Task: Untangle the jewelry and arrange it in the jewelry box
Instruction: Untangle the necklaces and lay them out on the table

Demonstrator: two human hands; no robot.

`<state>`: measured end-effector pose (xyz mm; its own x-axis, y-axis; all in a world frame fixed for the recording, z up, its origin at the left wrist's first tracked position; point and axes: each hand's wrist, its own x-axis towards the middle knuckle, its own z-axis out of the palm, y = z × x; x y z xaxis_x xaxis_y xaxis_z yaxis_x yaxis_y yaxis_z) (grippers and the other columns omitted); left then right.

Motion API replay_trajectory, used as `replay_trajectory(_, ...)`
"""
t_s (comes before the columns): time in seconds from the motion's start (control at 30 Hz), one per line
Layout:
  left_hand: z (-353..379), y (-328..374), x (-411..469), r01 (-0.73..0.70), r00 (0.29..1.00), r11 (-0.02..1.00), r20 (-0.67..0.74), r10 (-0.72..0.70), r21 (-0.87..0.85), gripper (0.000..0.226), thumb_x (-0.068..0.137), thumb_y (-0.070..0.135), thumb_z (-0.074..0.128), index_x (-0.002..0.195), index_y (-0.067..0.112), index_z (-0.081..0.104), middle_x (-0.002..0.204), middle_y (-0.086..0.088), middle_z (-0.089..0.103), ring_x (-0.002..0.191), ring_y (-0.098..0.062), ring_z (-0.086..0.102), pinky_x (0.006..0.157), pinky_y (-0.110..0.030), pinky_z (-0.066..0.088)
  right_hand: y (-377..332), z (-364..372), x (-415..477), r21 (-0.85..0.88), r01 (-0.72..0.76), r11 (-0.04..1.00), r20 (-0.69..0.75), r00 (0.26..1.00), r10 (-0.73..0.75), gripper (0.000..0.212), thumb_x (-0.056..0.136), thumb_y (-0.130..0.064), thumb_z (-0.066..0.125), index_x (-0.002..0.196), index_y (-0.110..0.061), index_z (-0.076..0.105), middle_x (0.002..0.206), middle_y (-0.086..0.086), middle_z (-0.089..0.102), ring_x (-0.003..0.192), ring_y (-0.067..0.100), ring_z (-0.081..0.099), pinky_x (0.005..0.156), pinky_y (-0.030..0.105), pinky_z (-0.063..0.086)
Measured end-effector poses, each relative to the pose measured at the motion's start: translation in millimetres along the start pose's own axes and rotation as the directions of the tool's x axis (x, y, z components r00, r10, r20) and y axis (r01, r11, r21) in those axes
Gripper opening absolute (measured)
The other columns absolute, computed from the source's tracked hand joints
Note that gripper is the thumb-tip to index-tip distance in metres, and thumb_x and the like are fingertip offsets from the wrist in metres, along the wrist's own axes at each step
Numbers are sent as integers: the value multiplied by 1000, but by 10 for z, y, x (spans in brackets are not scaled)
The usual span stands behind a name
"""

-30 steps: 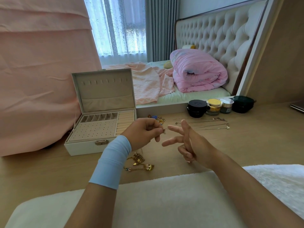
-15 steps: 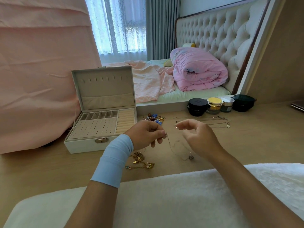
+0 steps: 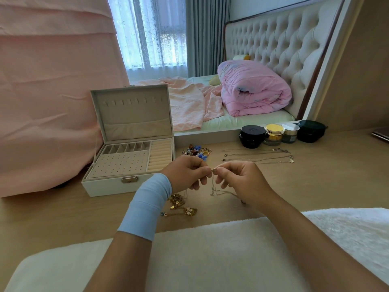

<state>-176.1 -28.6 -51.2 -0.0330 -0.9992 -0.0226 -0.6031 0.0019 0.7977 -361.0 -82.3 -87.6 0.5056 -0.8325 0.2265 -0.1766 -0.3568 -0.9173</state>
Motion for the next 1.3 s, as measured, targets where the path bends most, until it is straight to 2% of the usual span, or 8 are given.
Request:
replay_trajectory(0.2,-4,-46,15,-27,999,996,-35,30,87,20,99,24,53,85,23,67,65,6,54,58,-8,47,63,-25,45,5,13,14,53,-37,998,-68,997,41,15,98,-17,62,90,-15,75,79,3,74,64,14,68,60,17,52)
replay_trajectory(0.43,81,-33,47,-69,995,998,-78,69,0,16,91,35,64,100,22,69,91,3,71,65,-8,66,58,-16,48,11,-7,11,45,-18,999,-66,998,21,7,89,-21,74,90,-17,79,81,-1,76,66,17,69,60,19,53)
replay_trajectory(0.53,132,-41,61,-79,989,996,-126,73,-39,18,87,37,69,96,22,72,85,8,73,55,-11,64,61,-18,50,12,-27,15,47,-12,999,-64,998,15,11,85,-26,78,88,-16,80,80,-1,76,64,17,67,59,19,52)
replay_trajectory(0.77,126,-73,81,-20,991,998,-133,11,-64,10,87,30,71,93,24,76,79,12,75,60,-8,62,72,-28,58,61,-7,23,-34,-13,999,-96,995,10,8,90,-22,75,83,-19,78,74,-3,73,61,12,65,58,20,54)
replay_trajectory(0.83,116,-81,81,-4,992,999,-126,-2,-50,7,88,28,70,88,23,76,78,12,75,62,-7,61,71,-27,58,64,1,24,-95,-9,995,-127,992,-4,12,91,-21,73,79,-22,76,71,-5,72,59,6,62,58,18,53)
replay_trajectory(0.97,138,-82,81,13,996,1000,-84,-13,-8,9,89,22,66,84,20,73,72,9,72,57,3,57,64,-20,50,57,3,14,-188,39,981,-107,993,-60,16,90,-23,73,76,-28,73,69,-6,71,60,13,63,58,23,56)
replay_trajectory(1.2,153,-108,79,71,995,996,72,-75,54,9,92,19,62,90,26,66,89,6,71,75,-10,65,73,-25,52,-4,-66,40,78,-58,995,-95,993,66,14,98,-18,62,92,-12,72,80,2,71,60,13,63,63,27,56)
replay_trajectory(1.3,133,-104,98,-37,998,999,-55,37,10,13,92,24,63,105,27,68,99,7,70,89,-9,66,87,-28,53,2,-84,44,95,-98,991,-7,995,99,16,100,-18,58,96,-10,71,83,2,72,66,14,65,67,30,56)
